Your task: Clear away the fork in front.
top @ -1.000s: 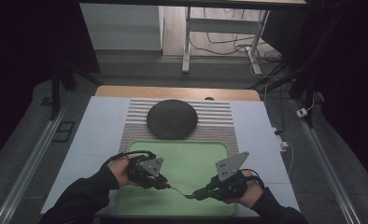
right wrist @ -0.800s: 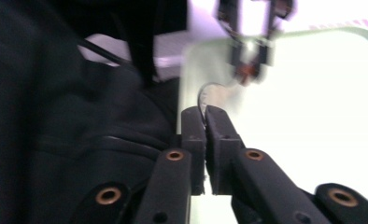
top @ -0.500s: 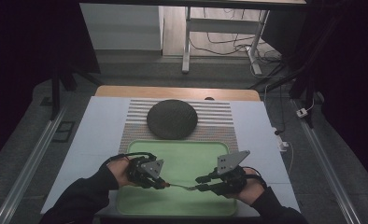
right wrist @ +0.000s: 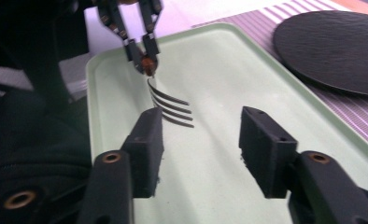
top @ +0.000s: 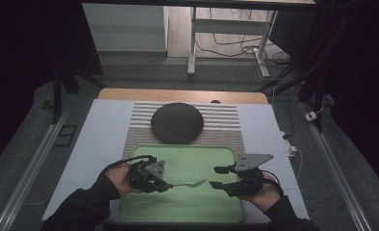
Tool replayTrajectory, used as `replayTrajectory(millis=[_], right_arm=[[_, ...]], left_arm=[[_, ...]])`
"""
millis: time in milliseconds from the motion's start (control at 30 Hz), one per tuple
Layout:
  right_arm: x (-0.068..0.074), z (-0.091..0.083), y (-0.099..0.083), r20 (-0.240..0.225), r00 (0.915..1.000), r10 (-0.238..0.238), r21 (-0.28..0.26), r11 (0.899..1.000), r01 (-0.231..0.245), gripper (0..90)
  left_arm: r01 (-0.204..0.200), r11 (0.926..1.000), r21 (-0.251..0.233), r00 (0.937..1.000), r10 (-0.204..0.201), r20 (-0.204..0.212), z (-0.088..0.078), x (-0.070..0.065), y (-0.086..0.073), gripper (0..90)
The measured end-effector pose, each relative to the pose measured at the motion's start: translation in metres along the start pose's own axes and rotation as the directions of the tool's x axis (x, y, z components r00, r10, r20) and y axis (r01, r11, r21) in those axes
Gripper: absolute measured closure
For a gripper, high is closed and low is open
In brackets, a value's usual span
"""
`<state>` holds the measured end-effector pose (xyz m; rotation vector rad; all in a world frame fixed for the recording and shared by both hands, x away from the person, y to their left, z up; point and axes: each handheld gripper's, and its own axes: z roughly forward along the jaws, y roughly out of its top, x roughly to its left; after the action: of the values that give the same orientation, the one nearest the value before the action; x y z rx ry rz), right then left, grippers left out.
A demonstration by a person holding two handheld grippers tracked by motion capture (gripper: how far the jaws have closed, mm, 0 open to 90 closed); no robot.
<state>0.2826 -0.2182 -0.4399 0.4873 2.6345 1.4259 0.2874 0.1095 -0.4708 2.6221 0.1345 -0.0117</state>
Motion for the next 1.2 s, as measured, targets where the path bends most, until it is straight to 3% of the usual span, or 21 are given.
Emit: replayTrajectory(millis=[67,100,167,233,333,400,433,467,500,600,733,767,867,967,1033,1067,1100,1133,1167,1200], right_arm=[[0.0,-0.001,0.0,0.013,0.9998,0.013,-0.003,1.0,-0.013,43.9],[0.002,-0.002,-0.001,0.051,0.9985,0.021,0.007,1.0,-0.021,40.9],[0.003,-0.003,-0.002,0.063,0.9978,0.021,0.014,1.0,-0.022,39.2],[0.006,-0.003,-0.005,0.105,0.9941,0.03,0.028,0.999,-0.033,34.3],[0.008,-0.007,-0.008,0.149,0.9879,0.043,0.04,0.998,-0.05,30.9],[0.008,-0.008,-0.009,0.154,0.9865,0.055,0.037,0.997,-0.061,29.6],[0.009,-0.012,-0.012,0.191,0.9785,0.079,0.038,0.995,-0.087,26.6],[0.009,-0.013,-0.013,0.2,0.976,0.087,0.038,0.995,-0.096,25.2],[0.009,-0.013,-0.013,0.2,0.976,0.087,0.038,0.995,-0.096,25.2],[0.01,-0.019,-0.019,0.251,0.9608,0.118,0.043,0.99,-0.133,18.1],[0.01,-0.023,-0.026,0.271,0.953,0.136,0.058,0.986,-0.157,16.8],[0.011,-0.026,-0.029,0.277,0.9504,0.142,0.058,0.985,-0.164,16.0],[0.013,-0.029,-0.033,0.284,0.9465,0.153,0.04,0.984,-0.171,13.5],[0.015,-0.038,-0.04,0.32,0.9298,0.183,0.01,0.981,-0.196,10.3],[0.015,-0.04,-0.041,0.321,0.9278,0.19,0.003,0.979,-0.202,9.5],[0.015,-0.044,-0.044,0.336,0.9182,0.21,-0.007,0.975,-0.22,8.8],[0.015,-0.044,-0.044,0.336,0.9182,0.21,-0.007,0.975,-0.22,8.8],[0.015,-0.047,-0.046,0.353,0.9084,0.224,-0.008,0.972,-0.236,7.8],[0.015,-0.047,-0.046,0.353,0.9084,0.224,-0.008,0.972,-0.236,7.8],[0.016,-0.048,-0.048,0.366,0.9008,0.233,-0.011,0.969,-0.246,6.1]], left_arm=[[0.03,0.9995,-0.001,0.9995,-0.03,-0.007,-0.001,-0.001,-0.002,79.7],[0.051,0.9987,-0.008,0.9987,-0.051,-0.008,-0.002,-0.002,-0.004,79.7],[0.083,0.9965,-0.013,0.9964,-0.083,-0.014,-0.003,-0.002,-0.006,79.7],[0.107,0.9941,-0.012,0.9938,-0.108,-0.026,-0.005,-0.003,-0.009,79.7],[0.167,0.9859,-0.007,0.9845,-0.167,-0.053,-0.008,-0.004,-0.013,79.7],[0.195,0.9808,-0.003,0.9785,-0.195,-0.068,-0.009,-0.006,-0.015,79.7],[0.227,0.9738,-0.007,0.9706,-0.227,-0.08,-0.011,-0.007,-0.018,79.6],[0.227,0.9738,-0.007,0.9706,-0.227,-0.08,-0.011,-0.007,-0.018,79.7],[0.246,0.9693,-0.013,0.9655,-0.246,-0.086,-0.012,-0.007,-0.019,79.7],[0.294,0.9554,-0.026,0.9502,-0.295,-0.1,-0.015,-0.008,-0.024,79.6],[0.359,0.9321,-0.047,0.925,-0.362,-0.115,-0.018,-0.01,-0.029,79.6],[0.381,0.9228,-0.054,0.9149,-0.385,-0.121,-0.018,-0.01,-0.031,79.6],[0.421,0.905,-0.061,0.8959,-0.425,-0.128,-0.017,-0.013,-0.033,79.6],[0.459,0.8858,-0.071,0.8756,-0.464,-0.134,-0.016,-0.016,-0.035,79.6],[0.483,0.8726,-0.071,0.8621,-0.488,-0.135,-0.015,-0.018,-0.037,79.6],[0.494,0.8665,-0.069,0.855,-0.499,-0.141,-0.015,-0.018,-0.037,79.5],[0.502,0.8622,-0.069,0.85,-0.506,-0.145,-0.015,-0.019,-0.038,79.5],[0.521,0.8511,-0.068,0.8379,-0.525,-0.15,-0.014,-0.019,-0.039,79.5],[0.533,0.8432,-0.069,0.8297,-0.537,-0.152,-0.014,-0.019,-0.04,79.5],[0.553,0.8301,-0.072,0.8163,-0.557,-0.153,-0.013,-0.02,-0.041,79.5]])
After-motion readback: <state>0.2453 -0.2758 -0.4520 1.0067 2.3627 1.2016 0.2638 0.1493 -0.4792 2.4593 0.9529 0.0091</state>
